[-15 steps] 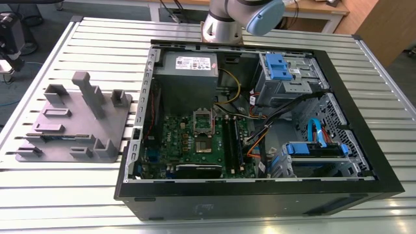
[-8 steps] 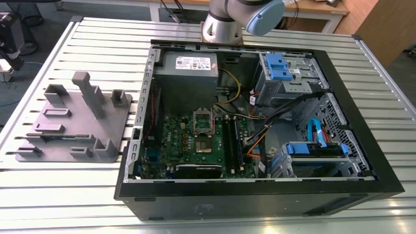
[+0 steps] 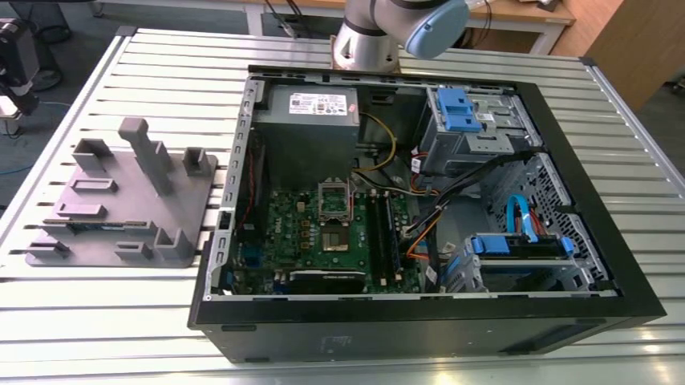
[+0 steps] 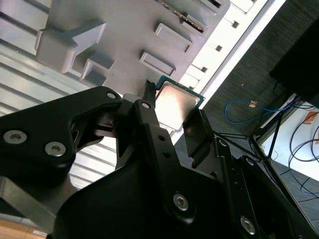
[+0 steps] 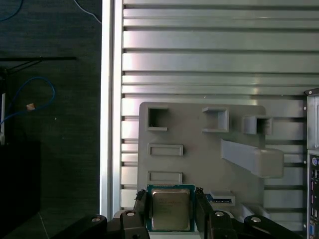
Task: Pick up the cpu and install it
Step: 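Pick up the cpu and move it towards the insertion slot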
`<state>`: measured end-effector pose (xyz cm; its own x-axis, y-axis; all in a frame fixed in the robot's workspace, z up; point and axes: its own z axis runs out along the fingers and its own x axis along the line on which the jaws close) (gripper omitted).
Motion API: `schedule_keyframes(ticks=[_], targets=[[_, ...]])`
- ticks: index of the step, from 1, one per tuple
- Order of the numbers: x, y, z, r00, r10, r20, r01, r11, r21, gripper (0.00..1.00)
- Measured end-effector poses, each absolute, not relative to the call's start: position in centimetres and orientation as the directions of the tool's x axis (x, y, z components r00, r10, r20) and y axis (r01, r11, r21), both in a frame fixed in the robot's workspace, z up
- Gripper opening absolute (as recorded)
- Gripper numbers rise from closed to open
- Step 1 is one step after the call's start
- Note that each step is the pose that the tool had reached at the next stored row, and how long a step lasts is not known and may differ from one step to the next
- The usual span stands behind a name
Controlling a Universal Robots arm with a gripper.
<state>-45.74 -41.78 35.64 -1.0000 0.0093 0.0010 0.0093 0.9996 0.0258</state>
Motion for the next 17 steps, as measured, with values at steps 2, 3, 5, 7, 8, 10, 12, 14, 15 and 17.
schedule_keyframes(ticks=[2, 3, 5, 7, 8, 10, 12, 14, 15, 17], targets=[[-45.74, -41.78, 35.71, -1.0, 0.009, 0.001, 0.009, 1.0, 0.026, 0.47], [-45.74, -41.78, 35.74, -1.0, 0.009, 0.001, 0.009, 1.0, 0.026, 0.47], [-45.74, -41.78, 35.79, -1.0, 0.009, 0.001, 0.009, 1.0, 0.026, 0.47], [-45.74, -41.78, 35.86, -1.0, 0.009, 0.001, 0.009, 1.0, 0.026, 0.47], [-45.7, -41.77, 35.89, -1.0, 0.009, 0.001, 0.009, 1.0, 0.026, 0.47], [-45.67, -41.78, 35.89, -1.0, 0.009, 0.001, 0.009, 1.0, 0.026, 0.47], [-45.62, -41.78, 35.88, -1.0, 0.009, 0.001, 0.009, 1.0, 0.026, 0.47], [-45.59, -41.78, 35.88, -1.0, 0.009, 0.001, 0.009, 1.0, 0.026, 0.47], [-45.54, -41.78, 35.88, -1.0, 0.009, 0.001, 0.009, 1.0, 0.026, 0.47], [-45.47, -41.78, 35.88, -1.0, 0.009, 0.001, 0.009, 1.0, 0.026, 0.47]])
